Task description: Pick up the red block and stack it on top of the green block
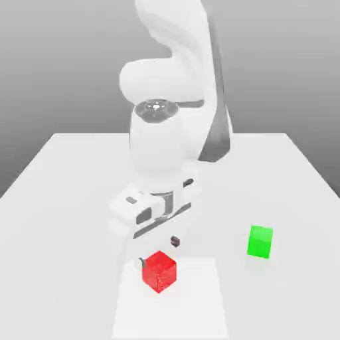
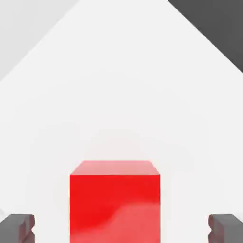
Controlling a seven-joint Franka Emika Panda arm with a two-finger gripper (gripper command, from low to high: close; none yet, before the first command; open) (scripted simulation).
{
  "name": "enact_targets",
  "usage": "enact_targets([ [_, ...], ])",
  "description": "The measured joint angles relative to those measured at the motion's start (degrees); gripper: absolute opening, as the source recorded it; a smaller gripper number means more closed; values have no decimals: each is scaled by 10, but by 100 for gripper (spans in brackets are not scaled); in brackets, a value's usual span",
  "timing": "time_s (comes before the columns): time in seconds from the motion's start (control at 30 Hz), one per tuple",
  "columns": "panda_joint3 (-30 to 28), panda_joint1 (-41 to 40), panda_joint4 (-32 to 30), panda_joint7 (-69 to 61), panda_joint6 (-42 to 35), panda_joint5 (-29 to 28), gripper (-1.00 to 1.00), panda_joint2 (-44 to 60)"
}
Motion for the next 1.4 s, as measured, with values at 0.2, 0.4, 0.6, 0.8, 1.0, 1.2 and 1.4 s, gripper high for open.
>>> enact_targets([
  [0.2, 45, -36, 6, -25, 39, 35, -100, 47],
  [0.4, 22, -21, 2, -5, 13, 7, -100, 16],
  [0.6, 2, -22, -15, 51, -74, -77, -100, -89],
  [0.8, 48, 61, -36, -45, -106, -81, -100, -140],
  [1.0, 94, 152, -57, -163, -130, -72, -100, -184],
  [1.2, 132, 255, -78, -282, -152, -61, -100, -229],
  [1.4, 139, 275, -77, -306, -66, -55, -100, -142],
])
